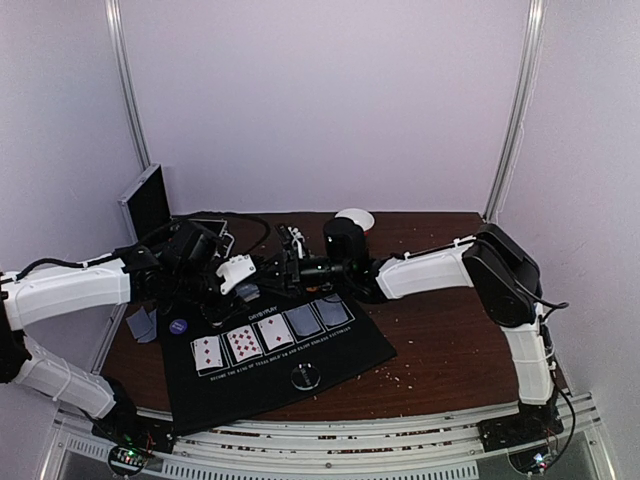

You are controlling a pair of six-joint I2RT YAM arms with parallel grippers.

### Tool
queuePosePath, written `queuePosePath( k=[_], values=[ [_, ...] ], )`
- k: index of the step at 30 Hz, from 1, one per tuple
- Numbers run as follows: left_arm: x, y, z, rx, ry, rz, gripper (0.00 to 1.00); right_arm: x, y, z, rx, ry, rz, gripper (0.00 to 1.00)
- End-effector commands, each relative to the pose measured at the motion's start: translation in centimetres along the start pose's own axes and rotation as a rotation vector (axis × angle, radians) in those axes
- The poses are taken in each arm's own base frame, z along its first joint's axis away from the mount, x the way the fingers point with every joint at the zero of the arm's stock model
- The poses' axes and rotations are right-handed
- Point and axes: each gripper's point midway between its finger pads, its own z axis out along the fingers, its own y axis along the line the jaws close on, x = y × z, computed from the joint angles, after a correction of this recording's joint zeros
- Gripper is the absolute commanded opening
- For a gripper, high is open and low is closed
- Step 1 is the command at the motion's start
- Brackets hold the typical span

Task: Distribute texas hold em gaming equipment
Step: Pass from the left arm to the right

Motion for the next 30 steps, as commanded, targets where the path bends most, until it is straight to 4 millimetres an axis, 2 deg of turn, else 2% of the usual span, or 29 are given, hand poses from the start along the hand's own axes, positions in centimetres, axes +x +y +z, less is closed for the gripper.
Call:
queuePosePath(
  k=[1, 8, 14, 21, 30],
  values=[
    [-2.5, 0.7, -0.7, -0.021, -0.096, 0.006, 0.47, 0.4, 0.6, 1.3, -0.029, 0.027, -0.008, 0.53],
    [-2.5, 0.7, -0.9, -0.025, -0.098, 0.007, 0.47, 0.6, -2.5, 1.3, 0.07, 0.043, 0.008, 0.54],
    [-2.5, 0.8, -0.9, -0.026, -0.098, 0.006, 0.47, 0.2, -3.1, 0.6, 0.123, 0.042, -0.021, 0.55],
    [-2.5, 0.8, -0.8, -0.026, -0.097, 0.007, 0.47, -0.2, -3.1, 0.4, 0.133, 0.047, -0.034, 0.54],
    [-2.3, 0.7, -0.5, -0.022, -0.088, 0.007, 0.47, 0.9, -1.3, 2.8, 0.012, 0.102, 0.024, 0.46]
  ],
)
